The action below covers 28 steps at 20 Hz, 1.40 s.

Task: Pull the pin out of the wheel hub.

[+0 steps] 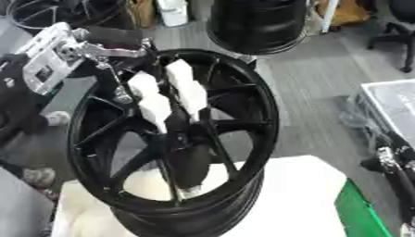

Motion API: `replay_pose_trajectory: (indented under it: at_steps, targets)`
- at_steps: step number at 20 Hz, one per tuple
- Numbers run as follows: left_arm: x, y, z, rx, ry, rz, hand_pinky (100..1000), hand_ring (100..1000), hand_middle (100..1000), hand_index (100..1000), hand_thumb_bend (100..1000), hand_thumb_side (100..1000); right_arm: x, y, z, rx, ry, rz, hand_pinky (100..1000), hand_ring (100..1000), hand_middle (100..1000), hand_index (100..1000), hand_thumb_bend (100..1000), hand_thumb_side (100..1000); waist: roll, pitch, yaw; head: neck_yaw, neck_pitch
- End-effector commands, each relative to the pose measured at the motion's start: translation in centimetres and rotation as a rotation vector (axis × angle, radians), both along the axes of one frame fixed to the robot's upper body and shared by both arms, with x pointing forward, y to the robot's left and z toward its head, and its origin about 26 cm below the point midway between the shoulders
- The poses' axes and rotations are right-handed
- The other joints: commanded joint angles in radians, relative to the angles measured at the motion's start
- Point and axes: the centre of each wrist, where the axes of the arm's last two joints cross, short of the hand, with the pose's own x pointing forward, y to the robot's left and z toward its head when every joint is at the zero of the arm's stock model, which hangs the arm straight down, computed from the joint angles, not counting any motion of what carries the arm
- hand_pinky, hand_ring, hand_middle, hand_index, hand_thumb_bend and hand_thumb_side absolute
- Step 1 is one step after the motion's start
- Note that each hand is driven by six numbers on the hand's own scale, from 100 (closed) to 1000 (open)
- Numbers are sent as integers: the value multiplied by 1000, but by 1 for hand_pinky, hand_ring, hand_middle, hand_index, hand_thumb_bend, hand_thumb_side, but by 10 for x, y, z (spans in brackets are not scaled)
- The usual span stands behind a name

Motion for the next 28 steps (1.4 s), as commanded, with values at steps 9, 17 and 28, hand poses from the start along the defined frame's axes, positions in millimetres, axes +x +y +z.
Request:
replay_pose_trajectory:
  at_steps: [9, 17, 28]
  targets:
    - [-8, 32, 62, 85, 38, -49, 749, 589, 415, 471, 406, 100, 1, -3, 6, -11, -15, -1, 673, 568, 879, 972, 100, 744, 2, -18, 7, -2, -7]
    - [-46, 90, 117, -31, -28, 58, 754, 589, 419, 474, 424, 100, -4, -10, 3, -22, -4, -33, 673, 568, 879, 972, 100, 744, 12, -33, 41, -7, -1]
    - [-81, 205, 58, -34, 121, 553, 738, 597, 429, 489, 433, 100, -5, -10, 2, -12, -5, -43, 673, 567, 879, 972, 100, 741, -1, -34, 51, 6, -1]
